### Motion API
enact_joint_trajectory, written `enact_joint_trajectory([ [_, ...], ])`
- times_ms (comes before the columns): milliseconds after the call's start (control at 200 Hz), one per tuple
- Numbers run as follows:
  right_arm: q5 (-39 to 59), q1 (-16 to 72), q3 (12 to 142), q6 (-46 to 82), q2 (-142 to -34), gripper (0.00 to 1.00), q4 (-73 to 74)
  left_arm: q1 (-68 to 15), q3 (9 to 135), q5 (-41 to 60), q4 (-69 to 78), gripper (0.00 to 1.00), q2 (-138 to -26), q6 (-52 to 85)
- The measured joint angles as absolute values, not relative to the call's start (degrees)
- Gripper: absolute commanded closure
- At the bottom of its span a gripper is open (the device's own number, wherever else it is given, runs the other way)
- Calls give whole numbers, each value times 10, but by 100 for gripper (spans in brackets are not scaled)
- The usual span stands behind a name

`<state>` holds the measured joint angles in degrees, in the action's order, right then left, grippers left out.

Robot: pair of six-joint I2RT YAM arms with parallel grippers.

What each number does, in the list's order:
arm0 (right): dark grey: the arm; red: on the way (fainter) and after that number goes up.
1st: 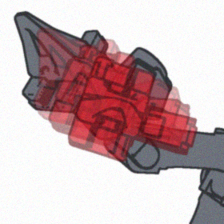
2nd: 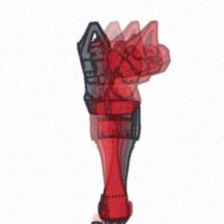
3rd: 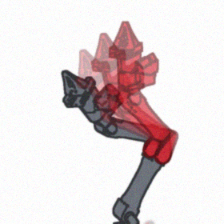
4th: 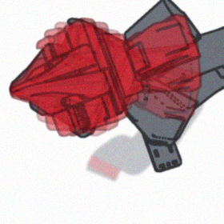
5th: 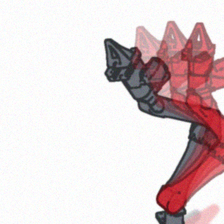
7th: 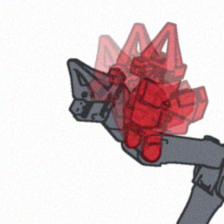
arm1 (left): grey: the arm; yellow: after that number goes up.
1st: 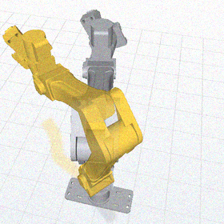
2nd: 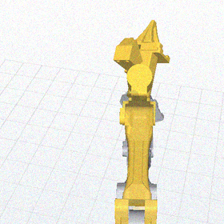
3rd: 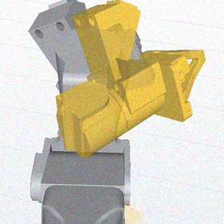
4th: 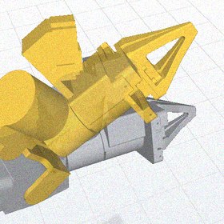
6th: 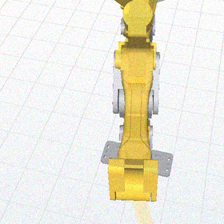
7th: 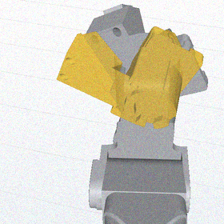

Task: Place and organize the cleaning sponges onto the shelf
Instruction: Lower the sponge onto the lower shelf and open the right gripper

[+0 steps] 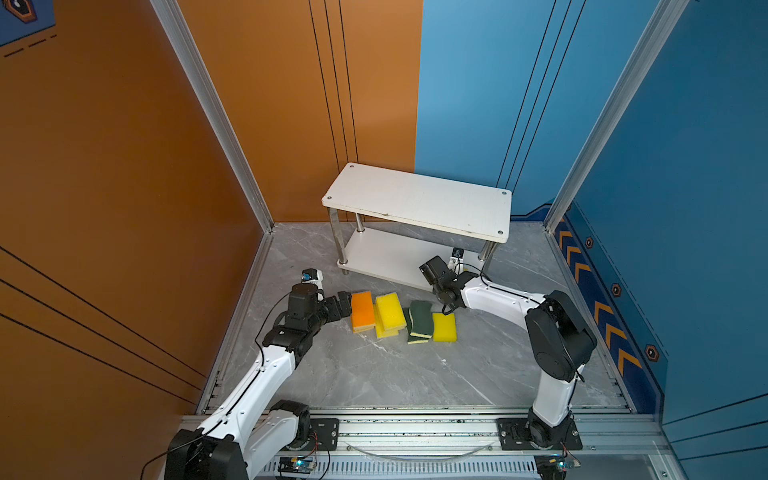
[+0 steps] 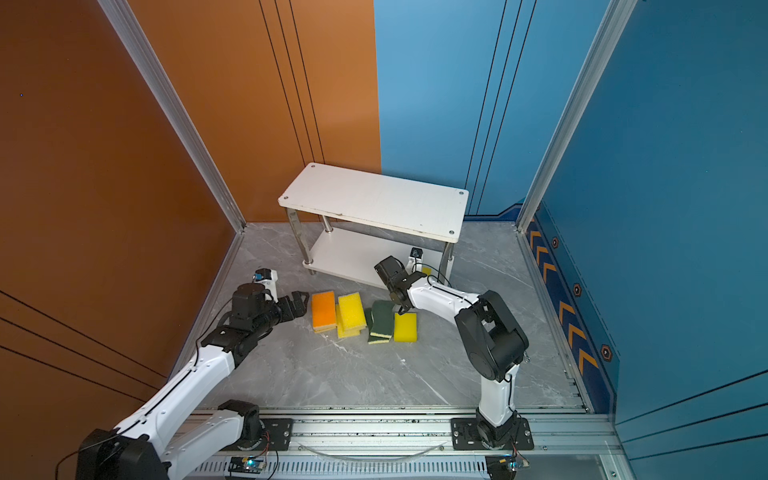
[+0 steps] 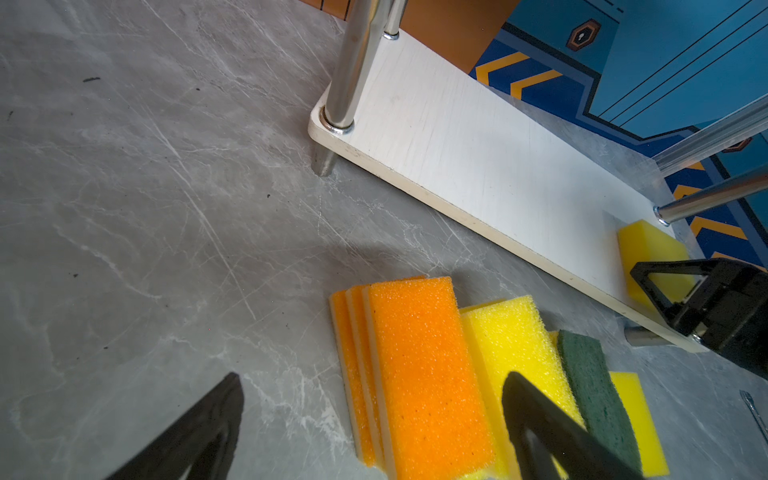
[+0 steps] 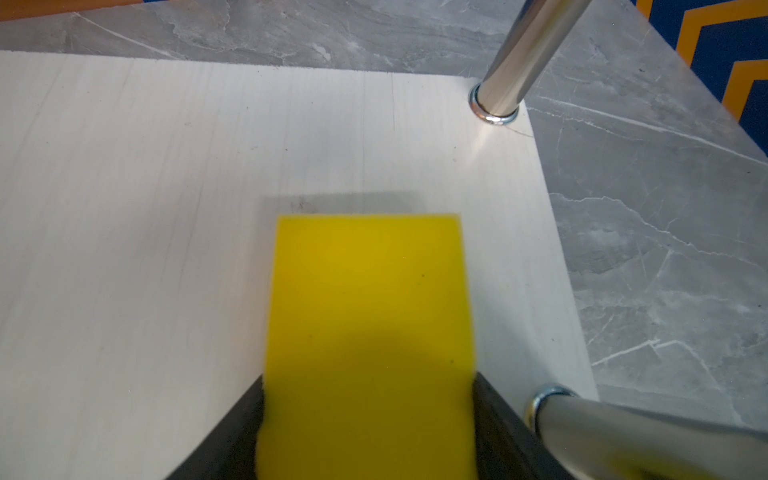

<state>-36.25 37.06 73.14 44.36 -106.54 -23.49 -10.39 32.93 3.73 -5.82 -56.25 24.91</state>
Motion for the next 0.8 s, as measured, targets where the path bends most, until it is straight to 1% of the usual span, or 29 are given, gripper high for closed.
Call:
enact_joint_trajectory([
  [801,-374,371,731,481,-1067,31,-235,-104,329,37,-58,2,-562,249],
])
